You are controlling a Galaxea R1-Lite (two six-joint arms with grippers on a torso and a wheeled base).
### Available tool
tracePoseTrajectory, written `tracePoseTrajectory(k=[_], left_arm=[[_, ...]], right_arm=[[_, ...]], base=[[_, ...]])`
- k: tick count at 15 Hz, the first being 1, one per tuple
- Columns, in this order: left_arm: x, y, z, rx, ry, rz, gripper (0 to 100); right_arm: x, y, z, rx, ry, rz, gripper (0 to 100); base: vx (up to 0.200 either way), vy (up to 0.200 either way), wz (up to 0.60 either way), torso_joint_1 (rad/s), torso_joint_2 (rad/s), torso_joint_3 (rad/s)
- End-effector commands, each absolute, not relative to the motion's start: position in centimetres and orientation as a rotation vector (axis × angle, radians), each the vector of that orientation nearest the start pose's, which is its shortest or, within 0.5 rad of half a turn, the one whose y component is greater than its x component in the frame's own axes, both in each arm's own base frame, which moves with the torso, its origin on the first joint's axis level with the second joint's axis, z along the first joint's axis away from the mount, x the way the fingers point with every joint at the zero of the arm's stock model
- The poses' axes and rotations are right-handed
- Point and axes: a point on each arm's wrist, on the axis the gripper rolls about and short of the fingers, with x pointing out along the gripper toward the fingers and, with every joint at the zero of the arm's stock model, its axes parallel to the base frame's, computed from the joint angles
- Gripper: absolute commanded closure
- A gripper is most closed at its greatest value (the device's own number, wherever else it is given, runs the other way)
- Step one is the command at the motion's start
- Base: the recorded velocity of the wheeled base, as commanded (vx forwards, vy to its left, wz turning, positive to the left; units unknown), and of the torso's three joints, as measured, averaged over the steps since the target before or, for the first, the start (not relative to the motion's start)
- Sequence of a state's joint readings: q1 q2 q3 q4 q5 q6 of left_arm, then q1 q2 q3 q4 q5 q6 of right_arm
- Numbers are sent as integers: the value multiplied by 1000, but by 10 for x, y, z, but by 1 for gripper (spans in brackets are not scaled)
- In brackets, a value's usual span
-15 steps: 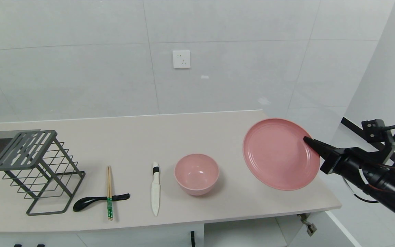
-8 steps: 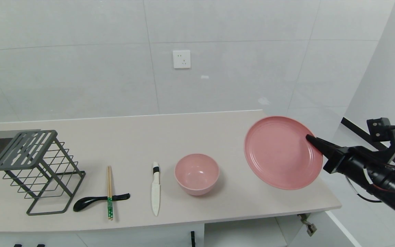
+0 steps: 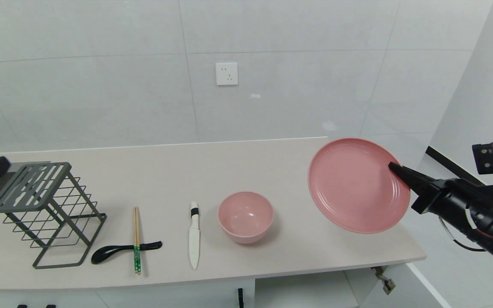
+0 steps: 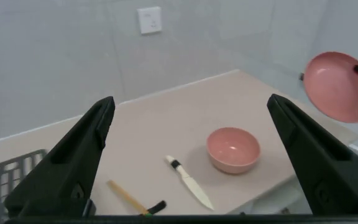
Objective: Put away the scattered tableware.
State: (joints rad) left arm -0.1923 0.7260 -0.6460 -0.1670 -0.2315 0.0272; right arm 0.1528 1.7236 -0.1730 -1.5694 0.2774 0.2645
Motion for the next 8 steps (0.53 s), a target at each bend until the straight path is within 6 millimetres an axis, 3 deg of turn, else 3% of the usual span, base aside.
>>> tracePoseTrajectory(k=[1, 6, 8], left_arm=[[95, -28, 262, -26, 65, -484, 0], [155, -49, 238, -158, 327, -498, 0], [164, -60, 233, -198, 388, -528, 0]], right_arm=[[219, 40, 131, 258, 11, 436, 100], [216, 45, 132, 257, 13, 461, 100], [214, 45, 131, 258, 16, 462, 100]], base=[[0, 0, 0, 0, 0, 0], [0, 0, 0, 0, 0, 0], [0, 0, 0, 0, 0, 0]])
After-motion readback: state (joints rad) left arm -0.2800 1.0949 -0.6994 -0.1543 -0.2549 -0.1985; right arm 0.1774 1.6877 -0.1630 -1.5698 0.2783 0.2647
